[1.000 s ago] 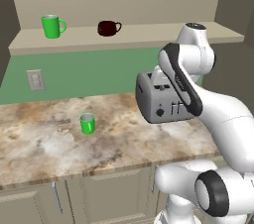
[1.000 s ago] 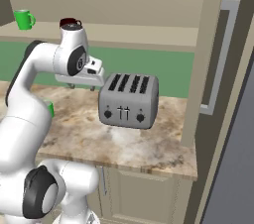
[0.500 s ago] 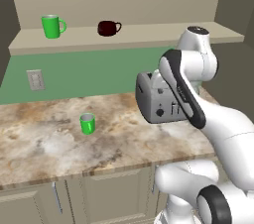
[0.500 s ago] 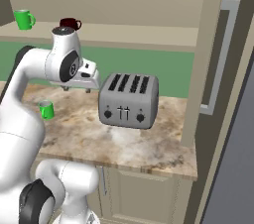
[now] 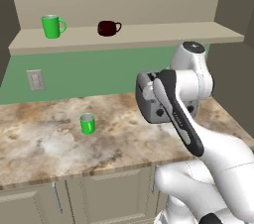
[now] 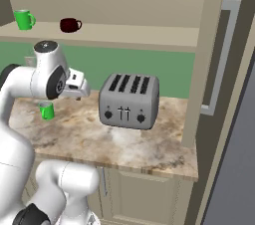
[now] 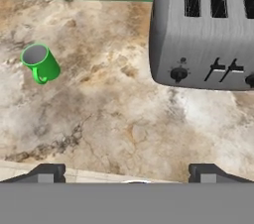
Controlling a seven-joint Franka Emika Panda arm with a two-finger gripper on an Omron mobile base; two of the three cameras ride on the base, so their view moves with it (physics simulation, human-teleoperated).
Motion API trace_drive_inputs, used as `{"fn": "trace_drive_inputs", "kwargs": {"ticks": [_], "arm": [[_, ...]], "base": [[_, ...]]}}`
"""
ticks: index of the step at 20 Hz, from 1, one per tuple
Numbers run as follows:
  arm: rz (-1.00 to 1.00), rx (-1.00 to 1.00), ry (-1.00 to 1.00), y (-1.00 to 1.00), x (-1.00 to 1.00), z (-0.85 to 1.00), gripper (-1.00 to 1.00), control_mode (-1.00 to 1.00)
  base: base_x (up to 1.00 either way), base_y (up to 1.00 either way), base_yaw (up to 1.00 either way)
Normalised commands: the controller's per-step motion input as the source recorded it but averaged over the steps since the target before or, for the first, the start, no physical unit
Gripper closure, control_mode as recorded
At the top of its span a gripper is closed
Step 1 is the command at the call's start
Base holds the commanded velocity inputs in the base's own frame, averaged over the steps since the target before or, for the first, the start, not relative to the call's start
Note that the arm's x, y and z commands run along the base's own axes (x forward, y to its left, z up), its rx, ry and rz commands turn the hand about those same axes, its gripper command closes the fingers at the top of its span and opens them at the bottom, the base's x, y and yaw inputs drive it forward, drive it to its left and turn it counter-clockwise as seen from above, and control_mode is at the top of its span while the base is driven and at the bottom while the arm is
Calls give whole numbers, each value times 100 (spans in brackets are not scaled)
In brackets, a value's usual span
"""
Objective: Pick the mug on the counter and place it in the cabinet with the handle facing the right, like the mugs already inside.
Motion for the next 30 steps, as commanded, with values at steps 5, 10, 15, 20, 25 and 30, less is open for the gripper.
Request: {"fn": "trace_drive_inputs", "kwargs": {"ticks": [5, 10, 15, 20, 25, 30], "arm": [[0, 0, -7, 35, -18, -26, -100, -100], [0, 0, -3, 31, -3, -21, -100, -100], [0, 0, -2, 36, 0, -16, -100, -100], [0, 0, 0, 39, 0, -12, -100, -100], [0, 0, 0, 39, 0, -12, -100, -100], [0, 0, 0, 39, 0, -16, -100, -100]], "base": [[0, 0, 0], [0, 0, 0], [0, 0, 0], [0, 0, 0], [0, 0, 0], [0, 0, 0]]}}
